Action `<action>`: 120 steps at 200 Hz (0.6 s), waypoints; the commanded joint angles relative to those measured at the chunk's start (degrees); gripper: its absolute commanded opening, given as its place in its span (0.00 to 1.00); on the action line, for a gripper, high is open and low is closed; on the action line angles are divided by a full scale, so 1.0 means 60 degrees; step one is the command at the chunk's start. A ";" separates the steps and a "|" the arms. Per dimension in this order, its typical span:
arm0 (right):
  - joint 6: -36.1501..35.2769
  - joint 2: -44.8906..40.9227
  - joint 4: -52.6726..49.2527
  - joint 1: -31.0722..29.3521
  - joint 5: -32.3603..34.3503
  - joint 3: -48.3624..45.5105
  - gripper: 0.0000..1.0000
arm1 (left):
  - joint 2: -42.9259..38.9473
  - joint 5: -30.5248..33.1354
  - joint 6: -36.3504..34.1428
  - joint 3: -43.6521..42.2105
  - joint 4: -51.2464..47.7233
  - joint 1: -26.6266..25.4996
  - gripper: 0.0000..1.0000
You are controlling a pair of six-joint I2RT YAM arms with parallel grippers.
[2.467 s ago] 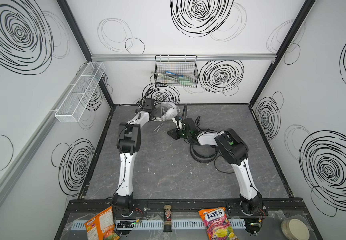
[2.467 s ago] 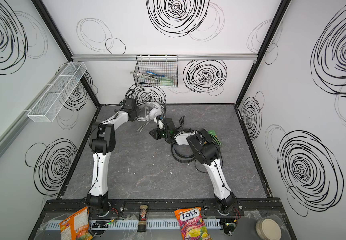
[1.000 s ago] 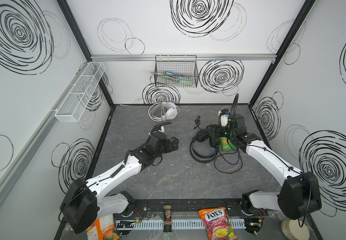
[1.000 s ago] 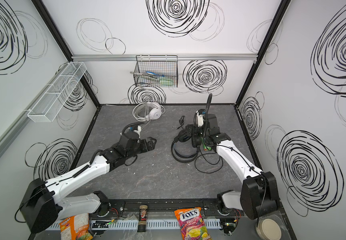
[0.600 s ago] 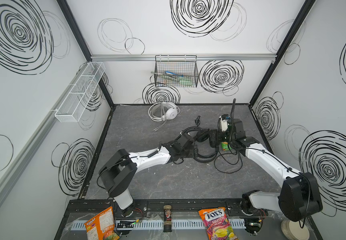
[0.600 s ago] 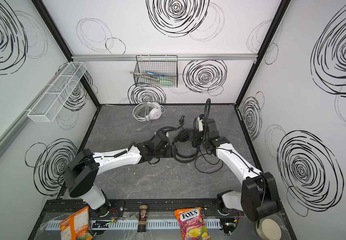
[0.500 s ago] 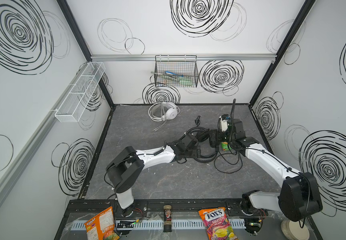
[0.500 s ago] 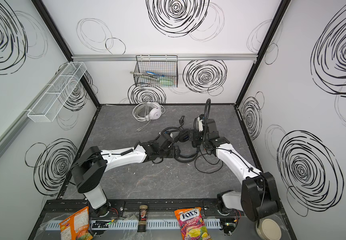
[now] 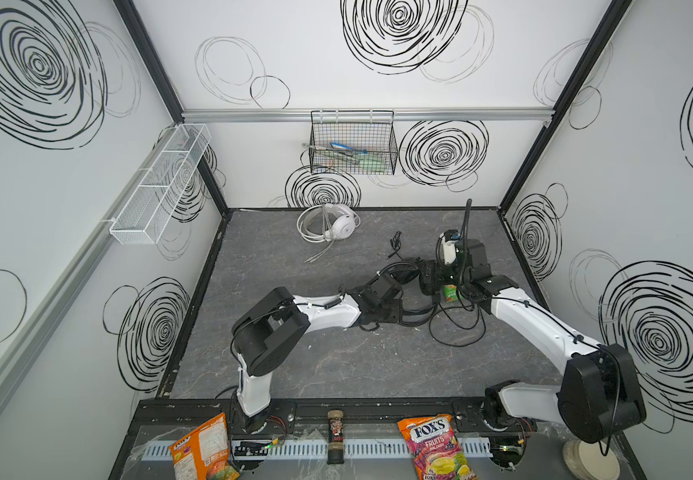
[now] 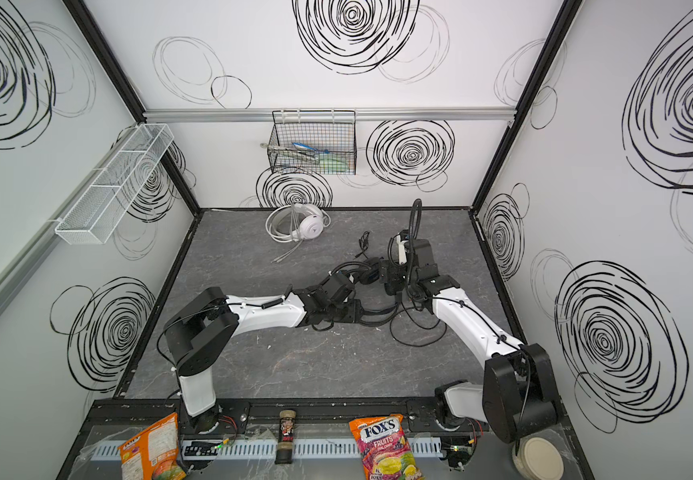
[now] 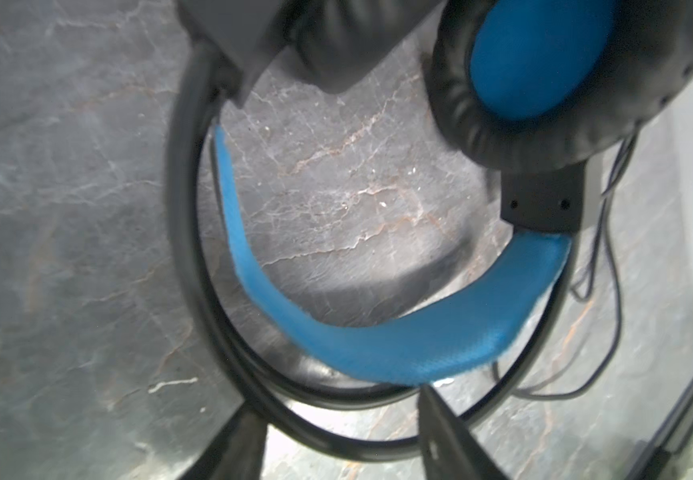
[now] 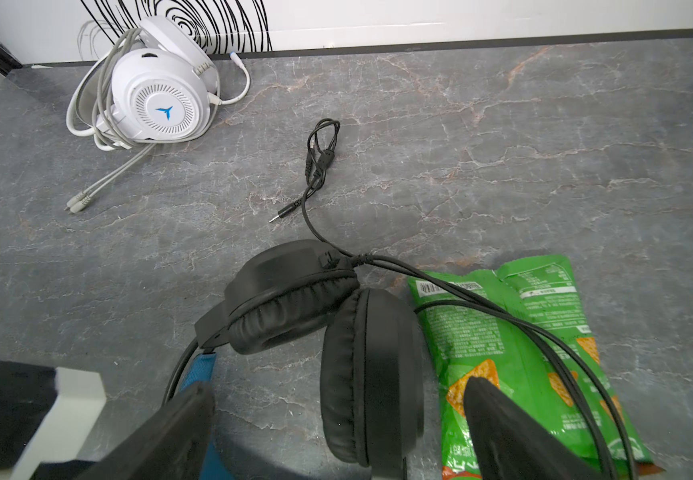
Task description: Wrap the headphones
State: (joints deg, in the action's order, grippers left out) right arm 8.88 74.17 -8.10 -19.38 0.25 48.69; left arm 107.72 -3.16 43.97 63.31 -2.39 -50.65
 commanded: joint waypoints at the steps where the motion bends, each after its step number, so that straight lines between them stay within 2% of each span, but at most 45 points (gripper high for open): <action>1: -0.0083 0.0124 -0.0023 0.0002 0.0087 0.0332 0.97 | -0.0331 -0.0023 0.0143 -0.0728 0.0375 0.0352 0.51; 43: -0.0033 0.0259 -0.0149 -0.0022 -0.0067 0.0524 0.97 | -0.1315 0.0360 -0.0367 -0.1750 0.0194 0.0989 0.42; 67: 0.0018 0.0225 -0.0236 -0.0079 -0.0166 0.0595 0.97 | -0.2010 0.0638 -0.0780 -0.2526 0.0022 0.1444 0.32; 120: -0.0086 0.0206 -0.0311 -0.0491 -0.0584 0.0652 0.97 | -0.2926 0.1432 -0.2189 -0.2979 -0.0685 0.2944 0.29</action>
State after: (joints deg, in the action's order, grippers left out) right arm 8.88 75.20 -8.99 -21.08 -1.69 50.65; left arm 91.77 1.67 36.45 46.37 -4.80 -36.62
